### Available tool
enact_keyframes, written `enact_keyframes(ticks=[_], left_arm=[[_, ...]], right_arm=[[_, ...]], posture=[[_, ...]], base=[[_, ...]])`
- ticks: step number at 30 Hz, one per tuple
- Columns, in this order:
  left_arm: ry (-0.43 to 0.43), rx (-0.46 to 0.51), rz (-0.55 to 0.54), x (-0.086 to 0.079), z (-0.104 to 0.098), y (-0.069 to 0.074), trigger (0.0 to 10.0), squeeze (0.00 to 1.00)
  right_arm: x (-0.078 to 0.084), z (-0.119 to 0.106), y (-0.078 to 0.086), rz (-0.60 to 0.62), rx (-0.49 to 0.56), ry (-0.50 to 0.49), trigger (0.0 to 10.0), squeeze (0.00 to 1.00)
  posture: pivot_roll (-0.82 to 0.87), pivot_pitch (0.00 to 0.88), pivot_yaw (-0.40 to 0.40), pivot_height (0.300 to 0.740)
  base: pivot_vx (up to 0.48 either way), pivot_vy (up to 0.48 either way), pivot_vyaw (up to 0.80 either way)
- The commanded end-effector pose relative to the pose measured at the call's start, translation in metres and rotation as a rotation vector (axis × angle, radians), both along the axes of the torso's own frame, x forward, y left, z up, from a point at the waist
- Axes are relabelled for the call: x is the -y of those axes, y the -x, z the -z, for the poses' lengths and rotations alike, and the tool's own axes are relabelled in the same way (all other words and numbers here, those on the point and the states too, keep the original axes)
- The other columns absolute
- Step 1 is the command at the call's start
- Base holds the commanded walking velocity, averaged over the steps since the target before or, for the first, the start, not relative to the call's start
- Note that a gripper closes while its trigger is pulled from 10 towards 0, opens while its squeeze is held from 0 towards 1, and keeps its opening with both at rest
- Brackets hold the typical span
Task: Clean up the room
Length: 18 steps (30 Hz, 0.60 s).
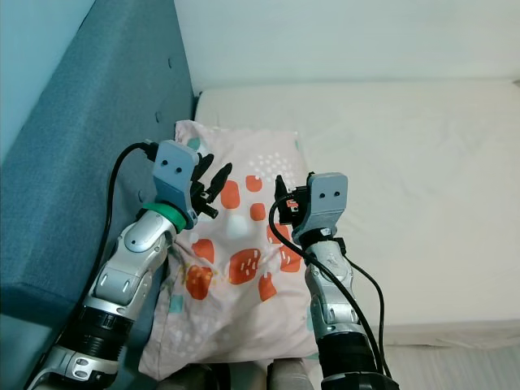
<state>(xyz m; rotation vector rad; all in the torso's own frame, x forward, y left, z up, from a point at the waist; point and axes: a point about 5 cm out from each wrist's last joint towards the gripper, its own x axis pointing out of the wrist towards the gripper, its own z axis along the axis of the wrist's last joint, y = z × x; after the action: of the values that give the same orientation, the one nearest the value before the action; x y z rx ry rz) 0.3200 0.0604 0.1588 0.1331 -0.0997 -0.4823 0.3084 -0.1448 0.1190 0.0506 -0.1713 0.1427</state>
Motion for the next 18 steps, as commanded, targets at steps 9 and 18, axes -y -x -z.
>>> enact_keyframes(ticks=[9,18], left_arm=[[0.043,-0.370,-0.073,0.005,0.056,0.000,10.0,0.00],[0.247,-0.699,-0.237,-0.018,0.081,-0.009,10.0,0.02]], right_arm=[[-0.007,0.013,0.005,-0.014,-0.037,-0.019,10.0,0.00],[-0.017,0.011,0.010,-0.051,-0.035,-0.022,10.0,0.00]], posture=[[-0.10,0.080,0.103,0.740],[-0.09,0.157,0.116,0.740]], base=[[0.000,0.000,0.00],[0.000,0.000,0.00]])
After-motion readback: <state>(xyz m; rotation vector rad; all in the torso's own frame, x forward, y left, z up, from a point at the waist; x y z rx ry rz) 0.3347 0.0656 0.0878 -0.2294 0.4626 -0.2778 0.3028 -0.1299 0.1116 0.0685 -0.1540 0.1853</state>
